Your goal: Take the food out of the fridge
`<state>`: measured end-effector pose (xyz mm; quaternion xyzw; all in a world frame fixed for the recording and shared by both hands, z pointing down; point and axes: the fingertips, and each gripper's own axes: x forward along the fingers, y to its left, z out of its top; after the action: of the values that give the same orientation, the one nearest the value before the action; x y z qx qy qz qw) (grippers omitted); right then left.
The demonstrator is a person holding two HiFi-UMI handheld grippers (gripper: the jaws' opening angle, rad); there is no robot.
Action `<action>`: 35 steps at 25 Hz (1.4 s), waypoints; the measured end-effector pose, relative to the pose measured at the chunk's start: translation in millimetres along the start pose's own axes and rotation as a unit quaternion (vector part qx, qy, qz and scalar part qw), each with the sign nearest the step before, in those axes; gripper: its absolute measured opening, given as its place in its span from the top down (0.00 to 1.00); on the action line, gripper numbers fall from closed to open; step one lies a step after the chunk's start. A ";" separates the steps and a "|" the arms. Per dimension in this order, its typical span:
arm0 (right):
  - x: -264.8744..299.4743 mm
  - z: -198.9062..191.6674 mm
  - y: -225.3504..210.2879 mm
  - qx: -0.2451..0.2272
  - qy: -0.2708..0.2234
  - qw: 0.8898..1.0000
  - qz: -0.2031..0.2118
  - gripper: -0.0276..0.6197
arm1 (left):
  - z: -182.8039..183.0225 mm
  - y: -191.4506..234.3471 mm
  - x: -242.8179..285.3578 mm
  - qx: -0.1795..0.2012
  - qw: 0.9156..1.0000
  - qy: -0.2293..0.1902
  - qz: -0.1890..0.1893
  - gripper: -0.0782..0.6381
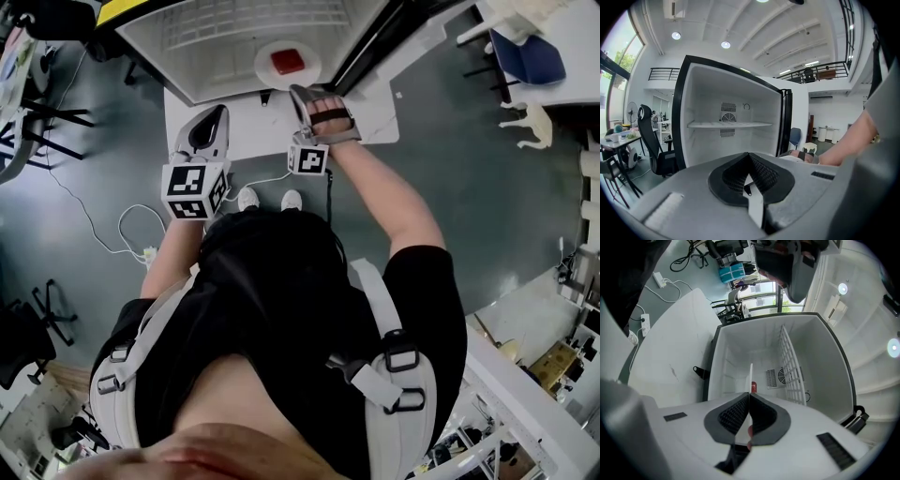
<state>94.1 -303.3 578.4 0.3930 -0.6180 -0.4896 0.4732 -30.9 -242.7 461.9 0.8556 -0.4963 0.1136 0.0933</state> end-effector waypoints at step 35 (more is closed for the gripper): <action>-121.2 -2.3 -142.8 -0.025 -0.011 0.997 -0.075 0.94 | 52.6 -30.9 30.8 0.010 0.996 -0.046 -0.077 0.89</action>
<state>128.9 -219.0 414.8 0.4211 -0.5797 -0.5431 0.4378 16.2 -267.4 419.0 0.8964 -0.4319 0.0713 0.0704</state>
